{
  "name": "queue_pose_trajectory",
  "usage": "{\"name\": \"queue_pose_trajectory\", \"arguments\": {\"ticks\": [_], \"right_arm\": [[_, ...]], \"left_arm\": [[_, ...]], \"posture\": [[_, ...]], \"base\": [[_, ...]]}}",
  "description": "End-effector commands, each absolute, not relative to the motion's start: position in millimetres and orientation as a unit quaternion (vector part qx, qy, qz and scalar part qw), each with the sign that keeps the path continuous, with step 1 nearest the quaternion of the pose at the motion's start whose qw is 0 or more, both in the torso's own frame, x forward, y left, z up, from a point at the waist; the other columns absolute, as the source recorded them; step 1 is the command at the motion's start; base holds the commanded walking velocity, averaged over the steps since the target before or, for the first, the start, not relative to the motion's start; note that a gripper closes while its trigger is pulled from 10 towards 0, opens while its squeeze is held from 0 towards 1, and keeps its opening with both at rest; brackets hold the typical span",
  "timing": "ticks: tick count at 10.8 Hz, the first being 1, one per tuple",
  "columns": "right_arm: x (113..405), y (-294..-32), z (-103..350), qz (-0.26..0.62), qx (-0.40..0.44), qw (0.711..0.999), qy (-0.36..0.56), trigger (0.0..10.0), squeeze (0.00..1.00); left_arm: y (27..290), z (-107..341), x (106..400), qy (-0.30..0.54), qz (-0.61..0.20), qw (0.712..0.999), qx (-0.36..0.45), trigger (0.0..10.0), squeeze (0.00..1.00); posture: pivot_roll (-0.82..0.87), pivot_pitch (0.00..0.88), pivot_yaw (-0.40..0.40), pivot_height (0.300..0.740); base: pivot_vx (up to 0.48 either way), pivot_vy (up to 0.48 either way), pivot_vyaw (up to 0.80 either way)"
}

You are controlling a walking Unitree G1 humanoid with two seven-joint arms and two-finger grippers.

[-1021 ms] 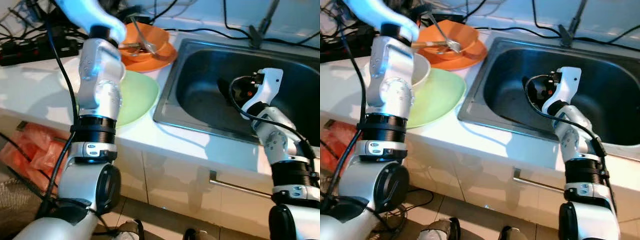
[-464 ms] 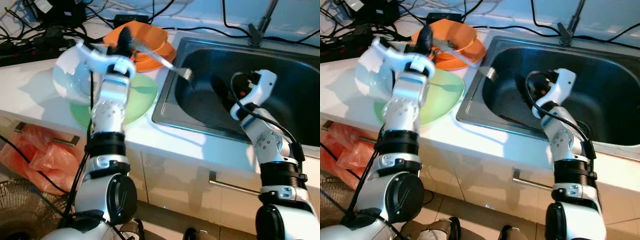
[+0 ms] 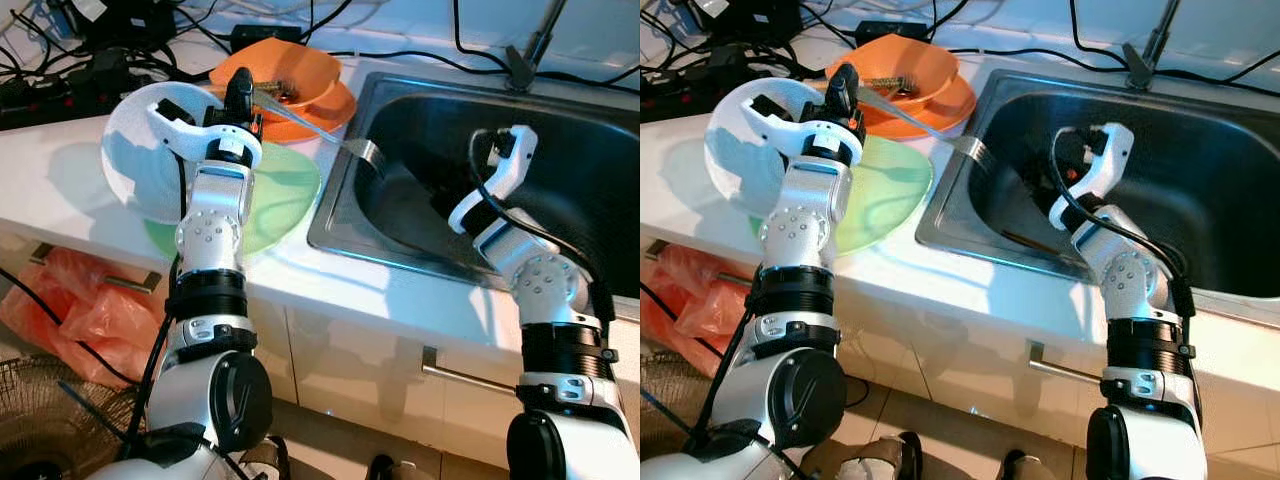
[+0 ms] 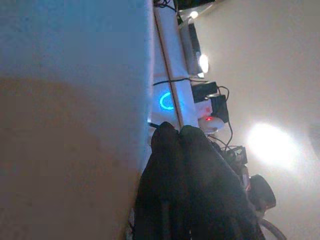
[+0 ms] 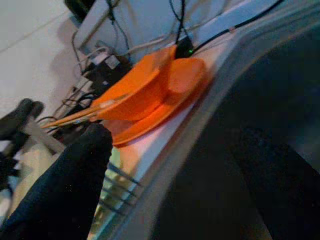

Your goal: Kitchen organization

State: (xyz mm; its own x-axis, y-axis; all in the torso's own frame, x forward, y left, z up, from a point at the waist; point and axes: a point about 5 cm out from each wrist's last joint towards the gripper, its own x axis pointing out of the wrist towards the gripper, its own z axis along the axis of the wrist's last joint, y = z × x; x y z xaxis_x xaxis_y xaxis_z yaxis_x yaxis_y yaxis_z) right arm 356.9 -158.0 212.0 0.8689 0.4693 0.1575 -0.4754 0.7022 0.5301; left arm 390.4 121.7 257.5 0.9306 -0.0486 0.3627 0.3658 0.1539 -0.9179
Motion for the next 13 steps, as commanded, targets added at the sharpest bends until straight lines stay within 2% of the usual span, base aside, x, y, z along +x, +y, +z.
{"name": "queue_pose_trajectory", "arguments": {"ticks": [1,5,9,13], "right_arm": [[352.5,-154.9,211.4,0.274,0.296,0.915,0.001,10.0,0.0],[345.1,-142.6,212.7,0.329,0.313,0.891,0.014,10.0,0.0],[342.5,-127.0,224.0,0.333,0.327,0.884,0.003,10.0,0.0],[344.0,-127.1,226.0,0.313,0.324,0.893,-0.007,10.0,0.0]], "left_arm": [[119.8,264.1,389.5,-0.129,-0.145,0.737,-0.648,0.0,0.0],[119.1,271.6,391.0,-0.134,-0.15,0.727,-0.656,0.0,0.0],[138.2,272.8,396.9,-0.162,-0.09,0.735,-0.652,0.0,0.0],[122.2,301.4,400.6,-0.171,-0.144,0.748,-0.625,0.0,0.0]], "posture": [[0.09,0.152,0.05,0.74],[0.09,0.148,0.051,0.74],[0.08,0.144,0.056,0.74],[0.08,0.137,0.066,0.74]], "base": [[0.0,0.0,0.0],[0.0,0.0,0.0],[0.0,0.0,0.0],[0.0,0.0,0.0]]}}
